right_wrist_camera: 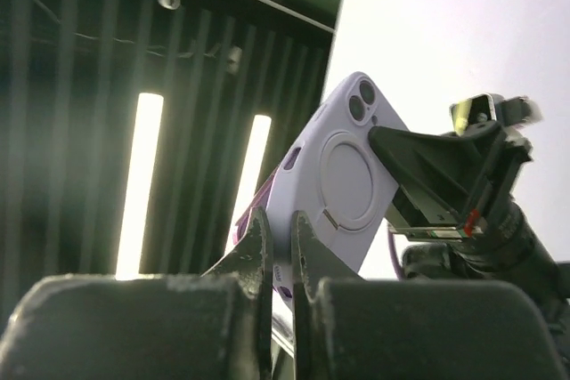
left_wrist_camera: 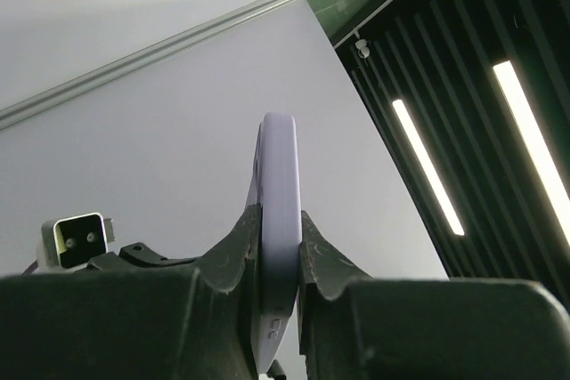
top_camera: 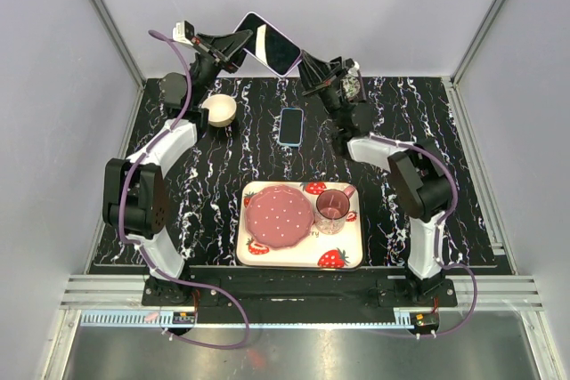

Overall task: Take the phone out of the phone case
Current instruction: Remove the phone case from the phone.

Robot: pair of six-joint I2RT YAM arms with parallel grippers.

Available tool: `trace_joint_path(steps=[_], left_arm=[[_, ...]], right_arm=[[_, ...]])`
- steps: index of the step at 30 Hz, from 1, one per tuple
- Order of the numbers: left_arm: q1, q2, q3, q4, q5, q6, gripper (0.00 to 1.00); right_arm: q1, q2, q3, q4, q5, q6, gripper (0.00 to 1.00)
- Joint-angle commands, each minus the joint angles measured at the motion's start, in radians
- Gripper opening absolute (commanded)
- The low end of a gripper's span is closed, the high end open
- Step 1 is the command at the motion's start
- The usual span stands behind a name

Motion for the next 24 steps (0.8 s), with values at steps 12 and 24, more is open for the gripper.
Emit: trace_joint_path(steps=[12,24], left_arm=[[-0.064,-0.116,0.029,0.29,0.159,-0.196,0.0],[-0.073,-0.217,-0.154,0.287,0.283,-0.109,0.0]], right_arm=[[-0.071,-0.298,0.1,-1.514,-0.4,-1.0,0.0],[-0.022,-0.338,-0.081,-1.327,-0.633,-1.022,0.27]])
